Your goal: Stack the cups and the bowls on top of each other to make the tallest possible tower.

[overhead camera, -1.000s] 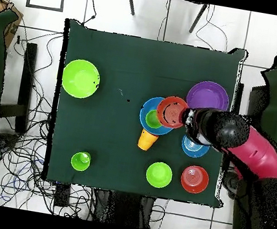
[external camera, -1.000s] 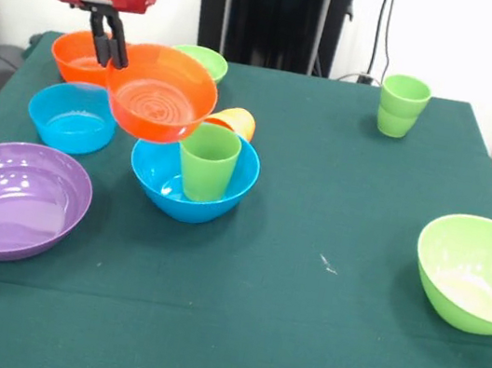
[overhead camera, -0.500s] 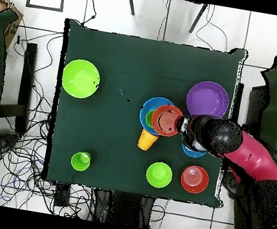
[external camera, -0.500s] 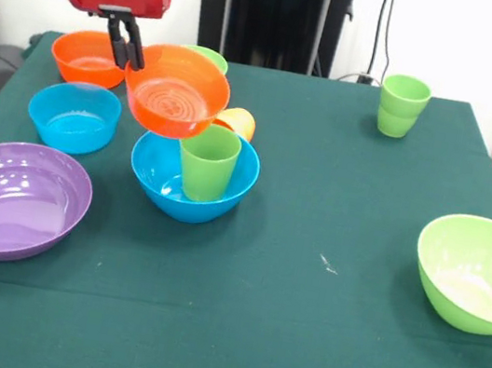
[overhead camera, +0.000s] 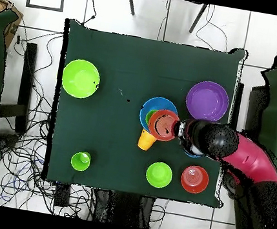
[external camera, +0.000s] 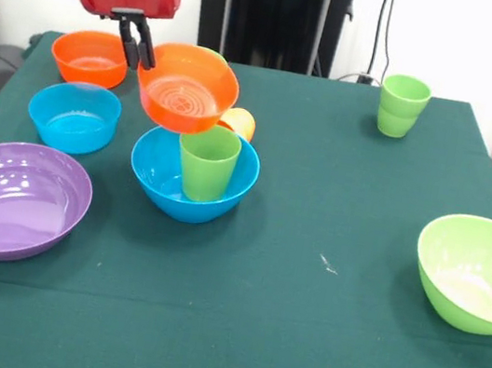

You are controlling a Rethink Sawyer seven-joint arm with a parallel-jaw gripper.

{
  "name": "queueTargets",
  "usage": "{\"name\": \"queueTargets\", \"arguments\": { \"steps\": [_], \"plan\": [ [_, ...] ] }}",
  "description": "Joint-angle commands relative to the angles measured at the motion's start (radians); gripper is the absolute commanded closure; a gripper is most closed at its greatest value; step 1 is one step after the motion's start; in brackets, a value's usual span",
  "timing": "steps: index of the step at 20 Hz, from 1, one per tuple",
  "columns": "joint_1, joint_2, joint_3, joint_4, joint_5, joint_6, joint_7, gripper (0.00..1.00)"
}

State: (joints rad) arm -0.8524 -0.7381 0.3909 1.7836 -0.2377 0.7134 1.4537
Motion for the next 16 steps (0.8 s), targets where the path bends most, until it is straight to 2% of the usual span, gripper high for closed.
{"name": "queueTargets", "arguments": {
  "steps": [1,5,16],
  "plan": [
    [-0.009,0.033,0.100,0.055,-0.084,-0.052,-0.127,1.00],
    [-0.022,0.029,0.121,0.048,-0.085,-0.024,-0.124,1.00],
    [-0.061,0.046,0.191,0.058,-0.092,-0.020,-0.130,1.00]
  ]
}}
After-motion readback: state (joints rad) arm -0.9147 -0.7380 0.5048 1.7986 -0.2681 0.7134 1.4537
